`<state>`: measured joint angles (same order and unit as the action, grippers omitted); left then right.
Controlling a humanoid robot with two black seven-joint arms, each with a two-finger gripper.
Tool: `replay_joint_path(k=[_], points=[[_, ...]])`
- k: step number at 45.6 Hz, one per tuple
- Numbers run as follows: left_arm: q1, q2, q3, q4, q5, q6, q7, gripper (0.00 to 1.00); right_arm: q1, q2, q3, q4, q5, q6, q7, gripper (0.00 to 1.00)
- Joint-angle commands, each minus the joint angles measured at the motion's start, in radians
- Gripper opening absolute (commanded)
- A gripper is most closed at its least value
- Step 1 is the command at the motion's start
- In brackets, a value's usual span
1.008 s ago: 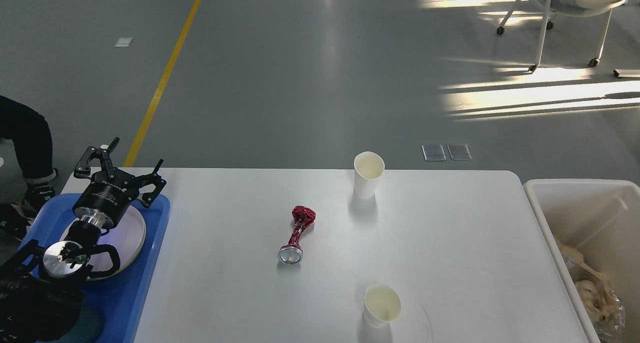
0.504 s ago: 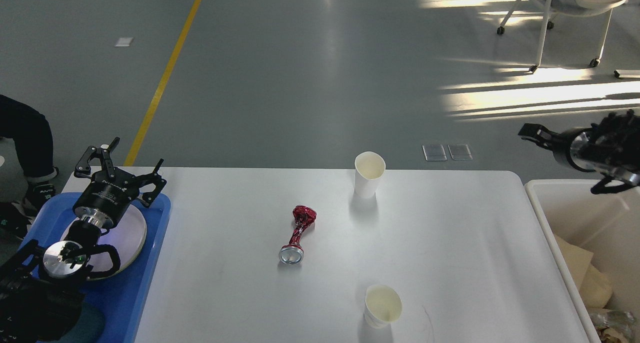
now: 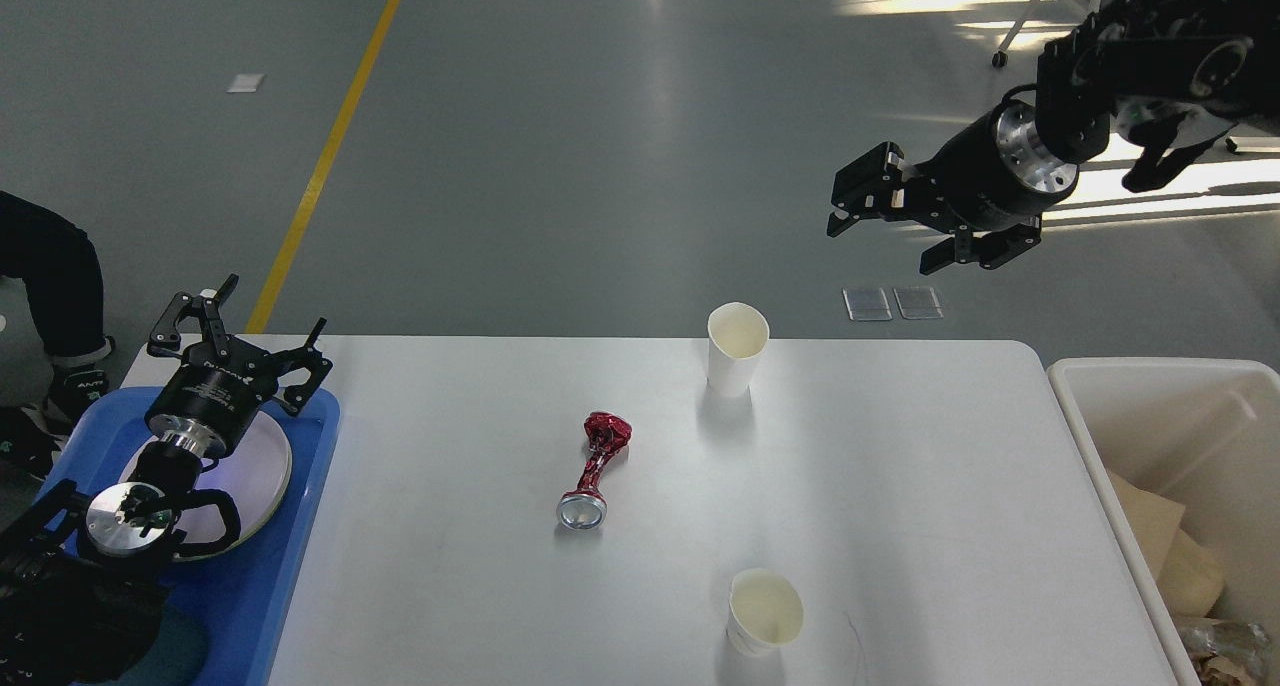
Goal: Tidy desktop
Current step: 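Raise the right gripper away from the white bin, then move the right gripper to the farther white paper cup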
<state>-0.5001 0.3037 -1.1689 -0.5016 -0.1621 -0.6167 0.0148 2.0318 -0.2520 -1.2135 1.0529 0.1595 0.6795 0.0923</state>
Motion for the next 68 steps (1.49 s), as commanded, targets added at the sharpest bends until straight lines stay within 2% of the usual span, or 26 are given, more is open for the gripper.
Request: replay_joint_path(k=[1, 5, 11, 20, 27, 47, 68], points=[[0.0, 0.0, 0.0, 0.0, -0.001, 0.0, 0.001, 0.96, 0.142, 0.01, 0.005, 0.085, 0.0, 0.04, 0.0, 1.0], [0.0, 0.0, 0.0, 0.0, -0.001, 0.0, -0.001, 0.96, 0.208, 0.011, 0.005, 0.099, 0.0, 0.029, 0.0, 1.0], [0.0, 0.0, 0.0, 0.0, -0.001, 0.0, 0.001, 0.96, 0.15, 0.037, 0.005, 0.087, -0.001, -0.011, 0.0, 1.0], [0.0, 0.0, 0.0, 0.0, 0.001, 0.0, 0.001, 0.96, -0.004, 0.086, 0.032, 0.068, -0.001, -0.19, 0.0, 1.0], [0.0, 0.0, 0.0, 0.0, 0.001, 0.0, 0.001, 0.96, -0.177, 0.143, 0.051, -0.057, 0.0, -0.311, 0.0, 1.0], [0.0, 0.0, 0.0, 0.0, 0.001, 0.0, -0.001, 0.96, -0.525, 0.273, 0.069, -0.335, 0.002, -0.44, -0.002, 1.0], [0.0, 0.0, 0.0, 0.0, -0.001, 0.0, 0.001, 0.96, -0.742, 0.319, 0.16, -0.559, 0.025, -0.485, -0.003, 1.0]])
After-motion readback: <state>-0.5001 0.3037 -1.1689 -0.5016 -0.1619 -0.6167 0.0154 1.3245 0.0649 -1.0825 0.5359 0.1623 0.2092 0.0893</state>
